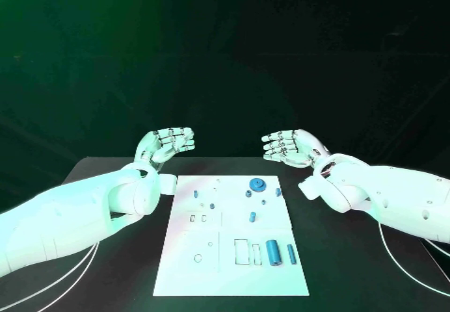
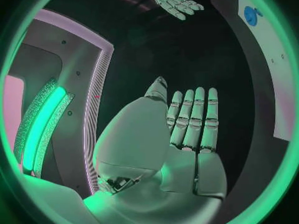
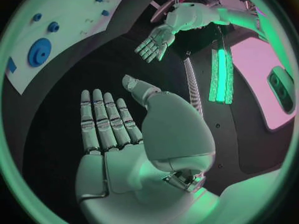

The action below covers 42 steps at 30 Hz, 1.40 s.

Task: Assemble the parts on the task board

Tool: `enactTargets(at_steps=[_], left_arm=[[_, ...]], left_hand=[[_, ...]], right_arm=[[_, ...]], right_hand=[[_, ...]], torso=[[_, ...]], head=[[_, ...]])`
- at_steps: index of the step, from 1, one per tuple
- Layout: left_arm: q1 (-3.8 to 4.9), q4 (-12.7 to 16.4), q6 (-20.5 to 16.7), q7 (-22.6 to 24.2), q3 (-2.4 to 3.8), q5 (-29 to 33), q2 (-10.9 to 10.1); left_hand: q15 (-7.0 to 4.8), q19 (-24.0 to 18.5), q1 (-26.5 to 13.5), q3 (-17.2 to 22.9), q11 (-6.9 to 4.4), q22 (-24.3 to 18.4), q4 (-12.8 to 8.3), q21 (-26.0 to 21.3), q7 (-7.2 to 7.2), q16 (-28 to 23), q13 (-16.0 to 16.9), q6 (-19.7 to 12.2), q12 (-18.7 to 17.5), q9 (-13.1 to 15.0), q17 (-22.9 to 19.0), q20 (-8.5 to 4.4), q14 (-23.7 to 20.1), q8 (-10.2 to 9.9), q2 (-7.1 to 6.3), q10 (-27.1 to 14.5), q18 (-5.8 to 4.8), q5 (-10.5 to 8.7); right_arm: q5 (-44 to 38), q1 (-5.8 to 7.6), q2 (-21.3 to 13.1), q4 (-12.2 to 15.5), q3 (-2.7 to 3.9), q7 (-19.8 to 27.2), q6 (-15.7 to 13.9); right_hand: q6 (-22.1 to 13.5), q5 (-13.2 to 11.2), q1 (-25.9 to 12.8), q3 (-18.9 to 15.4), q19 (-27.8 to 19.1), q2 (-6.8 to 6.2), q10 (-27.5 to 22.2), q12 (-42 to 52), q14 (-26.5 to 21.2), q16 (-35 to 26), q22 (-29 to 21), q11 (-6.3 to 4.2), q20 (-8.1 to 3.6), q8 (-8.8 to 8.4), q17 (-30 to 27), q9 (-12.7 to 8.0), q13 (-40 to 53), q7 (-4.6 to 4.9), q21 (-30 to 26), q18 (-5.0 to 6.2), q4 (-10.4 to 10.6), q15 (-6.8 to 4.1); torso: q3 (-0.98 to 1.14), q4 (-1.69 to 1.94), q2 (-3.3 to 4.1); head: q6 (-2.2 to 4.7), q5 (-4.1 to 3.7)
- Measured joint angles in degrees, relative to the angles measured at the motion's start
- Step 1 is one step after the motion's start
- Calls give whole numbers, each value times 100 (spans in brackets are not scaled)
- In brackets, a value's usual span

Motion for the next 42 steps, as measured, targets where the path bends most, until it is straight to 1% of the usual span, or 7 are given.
enactTargets(at_steps=[9,11,14,18,23,30,42], left_arm=[[51,481,95,14,3,1,-339],[57,593,123,6,4,1,-418],[66,756,173,-6,9,-1,-515],[80,929,242,-20,22,-6,-623],[90,1130,321,-39,31,-11,-734],[105,1337,409,-62,43,-28,-832],[131,1498,504,-85,62,-57,-877]], left_hand=[[-133,371,75,31,-95,-7,32,155,56,161,-17,232,-127,7,201,-105,446,43,-30,346,-2,0],[-174,460,75,62,-116,5,32,200,24,220,-18,285,-145,21,267,-156,563,56,-30,436,-2,0],[-182,469,75,63,-125,8,31,201,23,221,-18,286,-152,21,278,-165,572,56,-30,445,-2,0],[-182,469,75,63,-125,8,31,200,23,221,-17,286,-155,21,278,-165,572,56,-30,445,-2,0],[-182,469,97,63,-125,8,31,200,23,221,-17,286,-155,21,284,-165,572,56,-9,445,-2,21],[-182,469,97,63,-124,8,31,200,23,221,-17,286,-176,21,290,-165,572,55,-9,445,-2,21],[-182,468,97,63,-124,5,31,200,23,221,-17,285,-175,20,292,-165,571,55,-8,444,-3,21]], right_arm=[[-1495,128,-41,64,3,-527,86],[-1874,150,-32,76,5,-703,177],[-2401,169,-12,92,5,-957,340],[-3041,179,29,93,5,-1270,544],[-3761,181,98,56,3,-1604,722],[-4448,181,171,17,3,-1907,889],[-5006,172,369,-86,2,-2172,1044]], right_hand=[[773,59,59,74,879,-59,914,-126,1180,212,259,-211,-287,88,118,34,13,149,614,1,-171,-319],[988,33,119,-24,1134,-119,1131,-183,1762,392,598,-291,-476,80,289,14,13,172,1168,0,-246,-471],[1344,-20,165,-247,1541,-165,1444,-217,2827,855,1340,-456,-771,31,746,-59,16,112,2389,2,-325,-786],[1516,5,79,-271,1663,-251,1661,-217,3294,1526,1793,-561,-893,-9,1338,-104,35,3,3075,2,-298,-916],[1633,659,-195,-266,1786,-522,1514,-214,3239,2957,2119,-562,-889,-45,2361,-83,48,-16,3495,55,-63,-896],[1654,659,-237,-214,2402,-564,1490,-139,3366,4647,3380,-566,-892,-45,3789,-1,55,-35,4461,37,98,-878],[1654,693,-198,-132,3067,-603,1435,-43,3489,5840,4769,-580,-881,-45,5048,74,78,-36,5423,-227,212,-877]], torso=[[-32,75,163],[-41,86,198],[-59,111,258],[-81,142,337],[-102,176,415],[-134,225,500],[-168,258,597]], head=[[13,-77],[16,-95],[31,-132],[41,-168],[36,-179],[14,-217],[16,-240]])
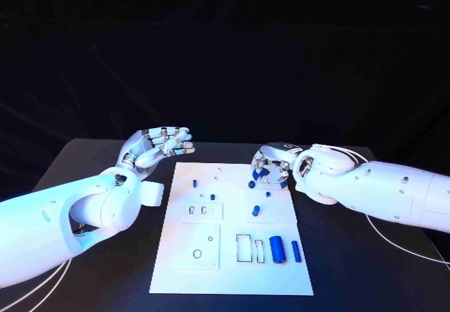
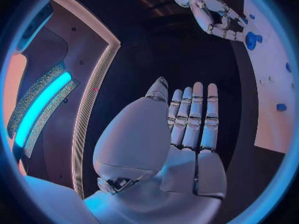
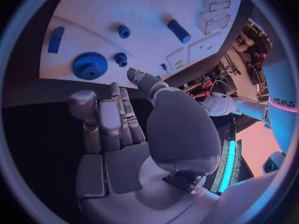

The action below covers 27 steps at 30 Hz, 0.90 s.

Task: Assemble the parts on the task board

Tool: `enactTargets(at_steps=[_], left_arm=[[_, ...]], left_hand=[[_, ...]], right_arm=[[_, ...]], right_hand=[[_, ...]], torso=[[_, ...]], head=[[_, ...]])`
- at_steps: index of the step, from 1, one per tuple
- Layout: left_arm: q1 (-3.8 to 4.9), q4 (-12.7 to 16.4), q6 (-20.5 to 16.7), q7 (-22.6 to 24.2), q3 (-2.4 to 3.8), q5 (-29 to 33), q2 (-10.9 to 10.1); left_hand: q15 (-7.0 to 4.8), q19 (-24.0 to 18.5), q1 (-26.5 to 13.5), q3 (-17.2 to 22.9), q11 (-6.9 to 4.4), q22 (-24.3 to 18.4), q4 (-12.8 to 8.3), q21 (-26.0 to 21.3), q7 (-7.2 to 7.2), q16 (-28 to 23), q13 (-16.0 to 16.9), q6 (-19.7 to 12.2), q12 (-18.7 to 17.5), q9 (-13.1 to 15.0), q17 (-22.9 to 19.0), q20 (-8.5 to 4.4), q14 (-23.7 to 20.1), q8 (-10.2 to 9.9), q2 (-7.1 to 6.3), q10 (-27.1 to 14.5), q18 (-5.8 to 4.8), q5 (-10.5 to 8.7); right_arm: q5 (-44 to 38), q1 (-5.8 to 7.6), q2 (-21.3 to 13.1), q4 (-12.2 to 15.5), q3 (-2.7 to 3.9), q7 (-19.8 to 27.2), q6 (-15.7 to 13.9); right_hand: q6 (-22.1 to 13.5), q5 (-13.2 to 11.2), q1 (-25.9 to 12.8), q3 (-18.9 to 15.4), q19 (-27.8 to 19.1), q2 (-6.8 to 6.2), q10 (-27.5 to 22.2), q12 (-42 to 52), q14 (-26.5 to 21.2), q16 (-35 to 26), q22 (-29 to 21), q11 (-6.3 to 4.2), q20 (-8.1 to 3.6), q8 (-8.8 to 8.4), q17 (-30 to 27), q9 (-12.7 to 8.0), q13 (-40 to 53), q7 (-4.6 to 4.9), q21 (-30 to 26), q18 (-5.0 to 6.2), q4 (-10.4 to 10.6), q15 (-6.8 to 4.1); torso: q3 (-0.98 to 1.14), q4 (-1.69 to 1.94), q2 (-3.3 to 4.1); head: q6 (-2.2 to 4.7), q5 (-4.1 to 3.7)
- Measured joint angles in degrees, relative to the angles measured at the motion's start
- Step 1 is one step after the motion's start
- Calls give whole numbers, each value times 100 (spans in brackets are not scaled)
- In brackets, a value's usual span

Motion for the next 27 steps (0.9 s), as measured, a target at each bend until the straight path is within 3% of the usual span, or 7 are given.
enactTargets(at_steps=[13,27], left_arm=[[6,40,52,0,3,-12,15],[7,58,77,-10,5,-14,1]], left_hand=[[0,0,22,16,0,-4,-16,0,0,0,0,0,-20,-1,4,0,0,0,-23,0,0,0],[41,0,22,32,0,-24,0,0,0,-24,0,0,-46,-1,25,0,-41,0,-23,0,0,0]], right_arm=[[-193,-45,148,-101,-10,-122,205],[-262,-55,254,-274,-22,-195,368]], right_hand=[[-1,0,0,79,181,0,0,59,0,338,476,0,21,23,389,39,2,0,317,0,78,0],[16,0,0,150,180,0,33,126,0,421,511,-33,21,47,450,71,15,-19,340,0,149,0]], torso=[[-25,26,55],[-29,46,73]], head=[[-18,-17],[-81,-15]])
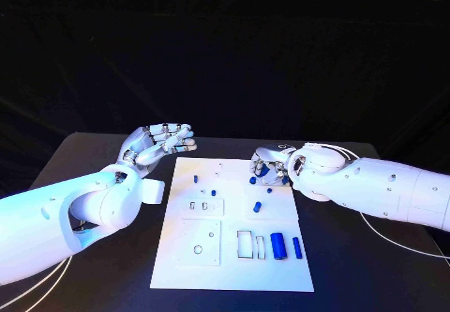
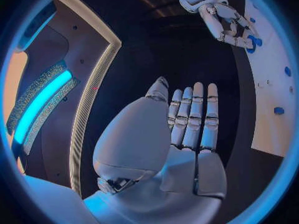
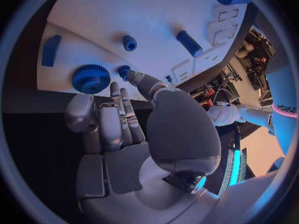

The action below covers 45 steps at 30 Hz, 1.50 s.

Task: Assemble the parts on the task board

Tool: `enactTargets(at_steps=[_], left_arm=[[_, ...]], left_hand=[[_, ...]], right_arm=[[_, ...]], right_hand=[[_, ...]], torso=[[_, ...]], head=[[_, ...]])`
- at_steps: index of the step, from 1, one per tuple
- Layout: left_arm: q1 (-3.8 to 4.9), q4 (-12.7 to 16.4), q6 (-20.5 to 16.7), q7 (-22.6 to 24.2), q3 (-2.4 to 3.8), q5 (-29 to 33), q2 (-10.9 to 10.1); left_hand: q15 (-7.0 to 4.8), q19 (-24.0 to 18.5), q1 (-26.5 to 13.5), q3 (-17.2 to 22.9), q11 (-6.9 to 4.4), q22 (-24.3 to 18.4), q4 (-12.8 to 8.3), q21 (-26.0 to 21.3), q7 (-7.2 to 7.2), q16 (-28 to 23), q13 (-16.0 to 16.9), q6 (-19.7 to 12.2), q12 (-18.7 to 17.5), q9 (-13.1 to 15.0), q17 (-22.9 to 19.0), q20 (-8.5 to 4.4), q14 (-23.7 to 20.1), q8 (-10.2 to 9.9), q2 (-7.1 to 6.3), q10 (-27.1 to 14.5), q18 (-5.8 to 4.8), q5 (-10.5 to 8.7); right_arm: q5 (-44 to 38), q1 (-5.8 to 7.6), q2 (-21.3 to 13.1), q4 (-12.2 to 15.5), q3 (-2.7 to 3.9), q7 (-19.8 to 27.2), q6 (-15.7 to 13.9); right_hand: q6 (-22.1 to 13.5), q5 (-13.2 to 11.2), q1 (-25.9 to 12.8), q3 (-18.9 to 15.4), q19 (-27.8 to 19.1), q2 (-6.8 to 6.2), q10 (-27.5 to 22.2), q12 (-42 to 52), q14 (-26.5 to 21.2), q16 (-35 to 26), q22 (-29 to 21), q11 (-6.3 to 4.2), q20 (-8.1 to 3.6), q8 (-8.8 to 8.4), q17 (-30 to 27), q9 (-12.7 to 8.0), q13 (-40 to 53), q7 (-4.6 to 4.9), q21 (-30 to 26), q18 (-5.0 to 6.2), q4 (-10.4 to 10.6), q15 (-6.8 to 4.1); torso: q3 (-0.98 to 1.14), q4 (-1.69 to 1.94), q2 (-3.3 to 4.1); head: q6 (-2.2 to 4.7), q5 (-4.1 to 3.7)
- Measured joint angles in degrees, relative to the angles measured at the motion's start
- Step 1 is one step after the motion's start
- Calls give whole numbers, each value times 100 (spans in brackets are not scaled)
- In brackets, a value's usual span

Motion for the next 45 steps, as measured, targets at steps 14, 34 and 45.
enactTargets(at_steps=[14,34,45], left_arm=[[1,5,9,-7,0,1,-22],[1,40,37,-9,0,11,-63],[1,40,54,-11,0,13,-84]], left_hand=[[0,0,0,0,0,1,0,0,0,1,0,0,-1,0,-1,0,0,0,0,0,0,0],[-21,0,0,16,0,-4,-17,0,0,1,0,0,-35,-1,5,0,-21,0,0,0,0,0],[-21,0,0,16,0,-4,-17,0,0,1,0,0,-35,-1,11,0,-21,0,0,0,0,0]], right_arm=[[-15,-40,71,-55,-3,-2,109],[-16,-107,181,-190,7,-9,118],[-6,-125,225,-208,6,-76,30]], right_hand=[[36,0,0,82,21,0,158,112,21,87,139,-55,-21,66,56,61,46,-36,89,-64,82,-21],[138,0,-76,205,75,126,339,240,41,164,279,-114,-76,206,98,158,102,-137,177,-62,287,-83],[165,-205,9,311,102,238,369,272,20,188,340,-144,-103,303,106,253,163,-164,200,-59,292,-103]], torso=[[-8,13,8],[-15,30,19],[-16,30,19]], head=[[-30,19],[-55,23],[-58,16]])
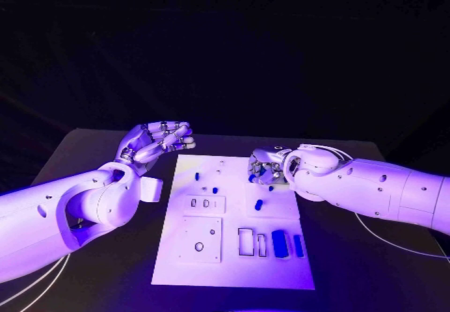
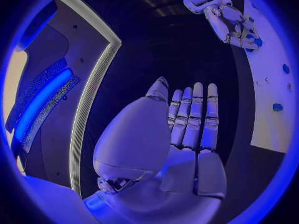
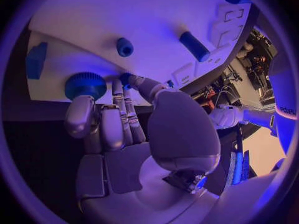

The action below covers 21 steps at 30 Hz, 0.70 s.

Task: Assemble the parts on the task board

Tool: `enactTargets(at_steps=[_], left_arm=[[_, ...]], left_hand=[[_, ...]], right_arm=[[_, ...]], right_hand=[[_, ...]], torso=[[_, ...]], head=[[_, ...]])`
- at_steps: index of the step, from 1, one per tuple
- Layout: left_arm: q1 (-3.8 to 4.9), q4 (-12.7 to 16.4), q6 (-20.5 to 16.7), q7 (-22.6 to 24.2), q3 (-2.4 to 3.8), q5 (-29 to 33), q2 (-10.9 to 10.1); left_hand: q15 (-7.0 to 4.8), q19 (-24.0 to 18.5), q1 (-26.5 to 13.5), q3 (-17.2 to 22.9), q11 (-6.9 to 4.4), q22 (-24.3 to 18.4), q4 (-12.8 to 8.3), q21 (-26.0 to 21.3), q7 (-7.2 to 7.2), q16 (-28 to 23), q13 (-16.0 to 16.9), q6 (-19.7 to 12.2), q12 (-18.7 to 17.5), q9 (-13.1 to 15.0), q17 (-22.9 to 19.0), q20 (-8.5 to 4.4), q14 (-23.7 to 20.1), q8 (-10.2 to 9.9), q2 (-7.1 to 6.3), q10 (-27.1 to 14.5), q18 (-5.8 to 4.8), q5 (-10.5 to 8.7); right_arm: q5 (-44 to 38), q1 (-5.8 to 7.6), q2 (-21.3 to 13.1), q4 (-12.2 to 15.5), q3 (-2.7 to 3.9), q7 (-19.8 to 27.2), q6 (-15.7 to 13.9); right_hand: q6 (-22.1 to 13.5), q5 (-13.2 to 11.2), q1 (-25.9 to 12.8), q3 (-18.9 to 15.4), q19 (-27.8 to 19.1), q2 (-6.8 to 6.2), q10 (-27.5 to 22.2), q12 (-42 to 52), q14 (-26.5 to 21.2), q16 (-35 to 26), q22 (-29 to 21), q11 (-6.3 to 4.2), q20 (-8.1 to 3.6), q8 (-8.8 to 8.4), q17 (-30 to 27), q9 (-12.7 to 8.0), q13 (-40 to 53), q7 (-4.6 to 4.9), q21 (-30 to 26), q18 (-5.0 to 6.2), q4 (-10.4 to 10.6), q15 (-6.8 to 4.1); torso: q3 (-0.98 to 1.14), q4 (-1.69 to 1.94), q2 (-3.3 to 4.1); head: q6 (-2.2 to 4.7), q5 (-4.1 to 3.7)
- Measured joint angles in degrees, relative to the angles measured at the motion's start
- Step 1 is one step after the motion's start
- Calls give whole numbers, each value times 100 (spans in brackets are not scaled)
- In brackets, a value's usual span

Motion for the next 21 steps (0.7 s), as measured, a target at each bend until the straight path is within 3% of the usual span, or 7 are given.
enactTargets(at_steps=[8,15,21], left_arm=[[0,-9,8,-1,0,1,1],[0,-34,11,-2,0,4,6],[1,-42,11,-2,0,12,14]], left_hand=[[0,0,0,0,0,0,0,0,0,0,0,0,0,0,0,0,0,0,0,0,0,0],[0,0,0,16,0,-7,16,0,0,-22,0,0,0,0,7,0,0,0,0,0,0,0],[0,0,0,16,0,-7,16,0,0,-22,0,0,0,0,6,0,0,0,0,0,0,0]], right_arm=[[-7,-26,4,96,-12,-89,-306],[-10,-3,82,140,-6,-240,-873],[-13,17,314,-7,1,-366,-1242]], right_hand=[[27,-112,30,87,31,29,30,37,21,73,106,-29,-31,96,54,72,34,-28,66,6,25,-21],[45,-122,29,90,31,28,31,38,0,80,137,-30,-31,97,77,109,37,-47,66,7,28,-42],[46,-123,29,101,30,27,50,38,0,96,151,-50,-30,132,85,123,43,-49,88,-3,39,-41]], torso=[[-1,-3,-2],[-5,4,-6],[-7,15,-3]], head=[[30,3],[76,-5],[103,-8]])
